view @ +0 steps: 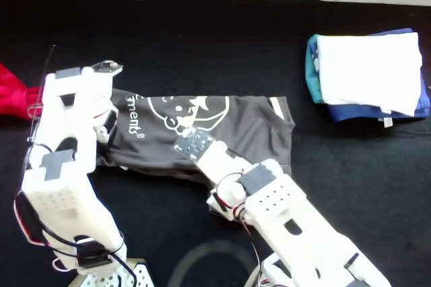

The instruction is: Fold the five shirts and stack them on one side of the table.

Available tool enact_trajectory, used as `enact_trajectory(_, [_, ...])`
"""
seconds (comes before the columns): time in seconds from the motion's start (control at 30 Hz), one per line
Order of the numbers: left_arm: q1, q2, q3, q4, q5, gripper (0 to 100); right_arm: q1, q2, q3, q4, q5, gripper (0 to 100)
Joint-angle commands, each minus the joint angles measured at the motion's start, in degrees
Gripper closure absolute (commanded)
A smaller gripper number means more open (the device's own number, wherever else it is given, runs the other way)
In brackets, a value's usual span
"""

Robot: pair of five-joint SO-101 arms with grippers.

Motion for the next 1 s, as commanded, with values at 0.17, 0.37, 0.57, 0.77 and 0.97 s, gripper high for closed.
enact_trajectory(0.17, [-0.7, -0.4, -11.7, 9.7, -0.4, 99, 8.4, -1.7, -1.4, -4.2, 0.4, 99.3])
enact_trajectory(0.37, [-0.7, -0.4, -14.0, 18.0, -0.4, 95, 11.3, -1.6, -5.1, -3.8, 0.4, 99.3])
enact_trajectory(0.57, [-3.2, -2.5, -12.1, 18.8, -0.7, 81, 11.2, -1.6, -5.1, -3.8, 0.3, 99.3])
enact_trajectory(0.77, [-6.5, -16.4, 5.3, 13.2, -0.6, 81, 11.3, -1.5, -5.3, -2.1, 0.3, 99.3])
enact_trajectory(0.97, [-6.8, -28.4, 27.2, -3.2, -0.4, 81, 14.7, -1.6, -5.6, 1.0, 0.3, 99.3])
